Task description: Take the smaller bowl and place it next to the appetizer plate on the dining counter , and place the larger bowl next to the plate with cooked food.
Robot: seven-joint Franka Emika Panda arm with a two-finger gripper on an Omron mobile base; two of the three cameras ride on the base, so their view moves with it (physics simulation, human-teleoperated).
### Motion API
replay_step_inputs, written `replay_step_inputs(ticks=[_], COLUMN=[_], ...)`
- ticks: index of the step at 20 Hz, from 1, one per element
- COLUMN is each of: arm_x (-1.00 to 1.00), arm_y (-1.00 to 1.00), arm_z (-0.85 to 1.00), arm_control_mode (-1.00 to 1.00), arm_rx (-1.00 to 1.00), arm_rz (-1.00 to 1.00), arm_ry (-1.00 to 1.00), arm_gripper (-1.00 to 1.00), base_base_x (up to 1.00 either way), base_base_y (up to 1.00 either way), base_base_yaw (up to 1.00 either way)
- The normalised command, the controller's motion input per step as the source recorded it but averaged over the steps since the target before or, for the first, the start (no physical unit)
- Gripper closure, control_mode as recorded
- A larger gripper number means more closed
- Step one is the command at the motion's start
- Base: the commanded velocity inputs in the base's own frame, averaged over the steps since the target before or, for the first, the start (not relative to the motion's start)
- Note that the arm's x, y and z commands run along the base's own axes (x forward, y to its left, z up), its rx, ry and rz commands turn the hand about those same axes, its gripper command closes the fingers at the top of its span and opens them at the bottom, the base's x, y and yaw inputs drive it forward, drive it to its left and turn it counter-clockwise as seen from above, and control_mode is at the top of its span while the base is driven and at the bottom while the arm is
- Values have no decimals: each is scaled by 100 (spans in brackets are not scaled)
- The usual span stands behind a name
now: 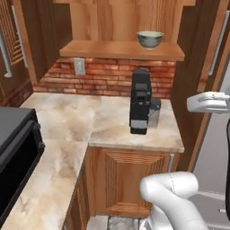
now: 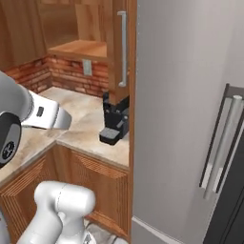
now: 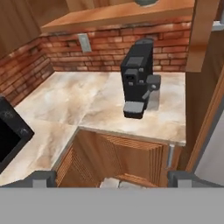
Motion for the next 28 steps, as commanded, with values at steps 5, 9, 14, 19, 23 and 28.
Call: replay_step_inputs(ticks=[5, 9, 14, 19, 23, 28], arm_x=[0, 0, 0, 0, 0, 0], arm_y=[0, 0, 0, 0, 0, 0], arm_z=[0, 0, 0, 0, 0, 0], arm_control_mode=[100, 100, 100, 100, 100, 100], arm_rx=[0, 0, 0, 0, 0, 0], arm_rz=[0, 0, 0, 0, 0, 0], arm_ry=[0, 0, 0, 0, 0, 0], arm_gripper=[-100, -100, -100, -100, -100, -100], base_base_x=[69, 73, 73, 75, 28, 26], base_base_y=[35, 61, 69, 92, 100, 74], base_base_yaw=[-43, -37, -32, -21, -6, -6])
